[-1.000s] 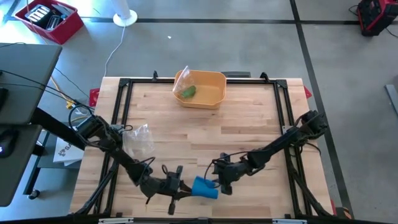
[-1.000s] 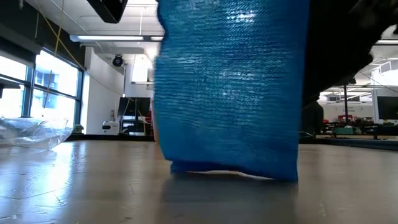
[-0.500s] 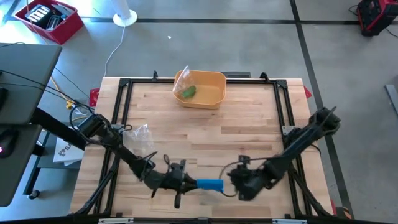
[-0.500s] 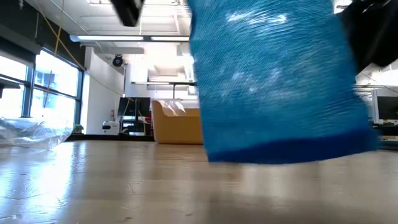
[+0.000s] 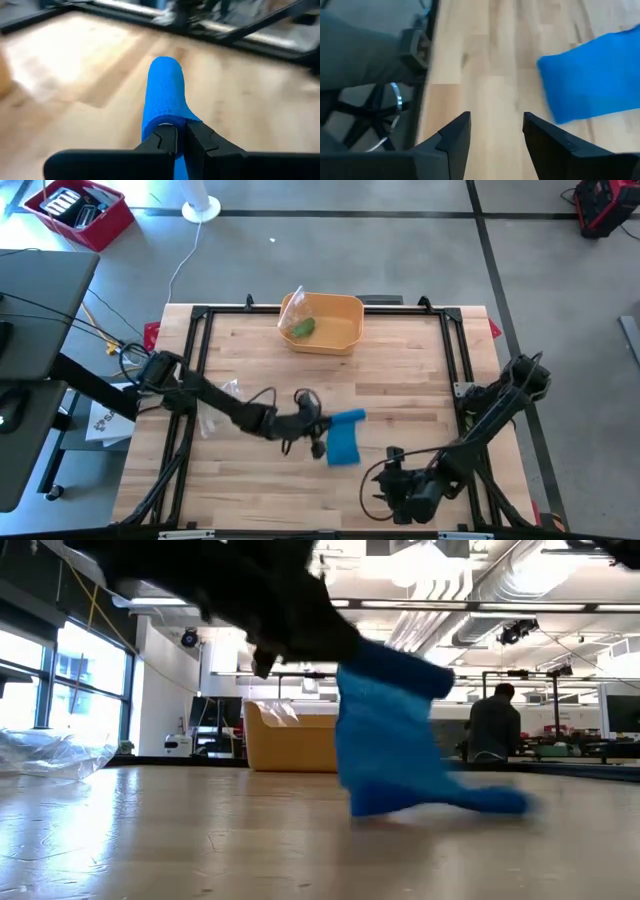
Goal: Roll bandage
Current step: Roll the blue bandage
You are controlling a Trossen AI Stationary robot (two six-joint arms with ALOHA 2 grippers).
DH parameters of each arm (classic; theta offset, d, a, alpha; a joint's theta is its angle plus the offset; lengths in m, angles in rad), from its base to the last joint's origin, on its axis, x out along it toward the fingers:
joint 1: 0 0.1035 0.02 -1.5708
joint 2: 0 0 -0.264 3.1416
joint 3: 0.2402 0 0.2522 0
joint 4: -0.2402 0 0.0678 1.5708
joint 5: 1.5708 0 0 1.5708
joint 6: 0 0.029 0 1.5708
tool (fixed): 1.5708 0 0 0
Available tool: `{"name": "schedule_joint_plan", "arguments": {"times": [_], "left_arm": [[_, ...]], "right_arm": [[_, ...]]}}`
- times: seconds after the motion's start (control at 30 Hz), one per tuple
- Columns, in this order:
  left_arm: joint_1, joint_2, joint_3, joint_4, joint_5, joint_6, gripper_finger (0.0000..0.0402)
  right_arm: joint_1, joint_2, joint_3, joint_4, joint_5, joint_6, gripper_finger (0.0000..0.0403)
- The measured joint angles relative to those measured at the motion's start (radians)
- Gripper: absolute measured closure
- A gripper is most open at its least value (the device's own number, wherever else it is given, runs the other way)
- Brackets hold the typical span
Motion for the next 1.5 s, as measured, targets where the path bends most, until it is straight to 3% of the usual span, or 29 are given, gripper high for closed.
{"name": "schedule_joint_plan", "arguments": {"times": [0.2, 0.57, 0.7, 0.8, 0.9, 1.13, 1.4, 1.5], "left_arm": [[0.068, 0.0, 0.0, -0.05, 0.023, 0.037, 0.0394], [0.073, 0.0, 0.0, -0.081, 0.031, 0.044, 0.0394], [0.072, 0.0, 0.0, -0.092, 0.031, 0.04, 0.0394], [0.072, 0.0, 0.0, -0.105, 0.019, 0.054, 0.0394], [0.072, 0.0, 0.0, -0.118, -0.004, 0.063, 0.0394], [0.058, 0.0, -0.001, -0.133, -0.011, 0.099, 0.0394], [0.041, 0.0, 0.0, -0.08, 0.017, 0.121, 0.0394], [0.022, 0.0, 0.0, -0.044, 0.071, 0.149, 0.0394]], "right_arm": [[-0.106, 0.119, -0.001, 0.107, -0.012, -0.184, 0.0232], [-0.348, 0.245, -0.002, 0.152, -0.069, -0.466, 0.0238], [-0.416, 0.292, 0.002, 0.159, -0.171, -0.483, 0.0276], [-0.427, 0.316, 0.004, 0.163, -0.215, -0.484, 0.0336], [-0.401, 0.306, 0.003, 0.159, -0.216, -0.474, 0.0391], [-0.224, 0.14, -0.004, 0.114, -0.25, -0.303, 0.04], [-0.025, -0.05, -0.001, 0.271, -0.055, -0.253, 0.0402], [0.008, -0.09, -0.001, 0.245, 0.057, -0.267, 0.0403]]}}
